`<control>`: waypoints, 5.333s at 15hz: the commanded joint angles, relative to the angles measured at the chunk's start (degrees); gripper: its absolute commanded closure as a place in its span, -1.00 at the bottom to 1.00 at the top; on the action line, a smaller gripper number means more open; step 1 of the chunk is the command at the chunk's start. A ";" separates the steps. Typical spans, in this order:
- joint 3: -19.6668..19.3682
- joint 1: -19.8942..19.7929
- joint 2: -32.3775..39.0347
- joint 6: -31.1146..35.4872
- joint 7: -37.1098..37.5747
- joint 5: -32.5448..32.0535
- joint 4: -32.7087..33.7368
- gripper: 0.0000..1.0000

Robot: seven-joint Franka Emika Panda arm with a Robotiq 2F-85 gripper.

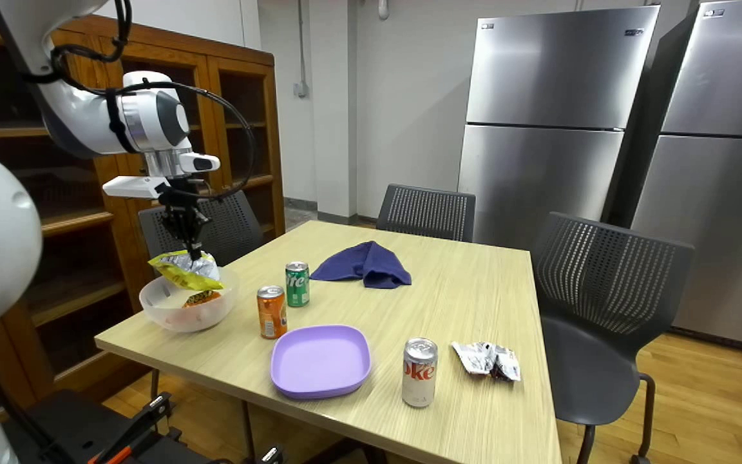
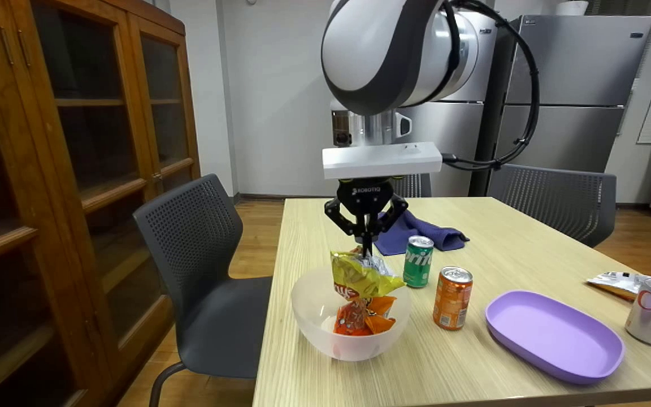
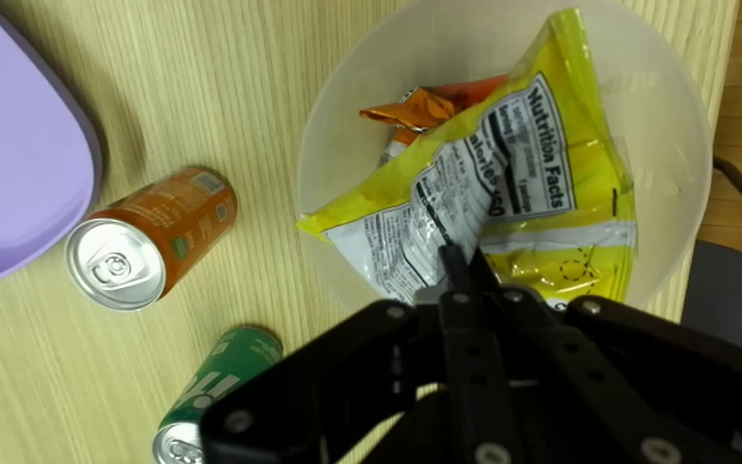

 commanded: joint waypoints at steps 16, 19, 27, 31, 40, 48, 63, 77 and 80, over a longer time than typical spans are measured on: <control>-0.23 1.73 6.98 1.03 -0.42 -0.85 6.71 -0.28; -0.27 1.44 6.30 1.43 -0.51 -0.53 6.66 -0.74; -1.15 -0.13 4.01 3.34 -0.55 0.48 6.16 -1.00; -1.78 -1.38 2.62 4.45 -0.56 1.02 5.64 -1.00; -3.46 -4.74 0.18 5.17 -1.39 0.91 4.07 -1.00; -5.92 -7.72 -0.89 5.77 -0.55 0.66 2.43 -1.00; -8.82 -9.75 4.74 5.37 0.98 2.78 4.25 -1.00; -10.12 -9.19 14.27 3.47 0.48 5.79 13.26 -1.00; -10.41 -9.05 16.20 2.73 0.34 6.40 15.57 -1.00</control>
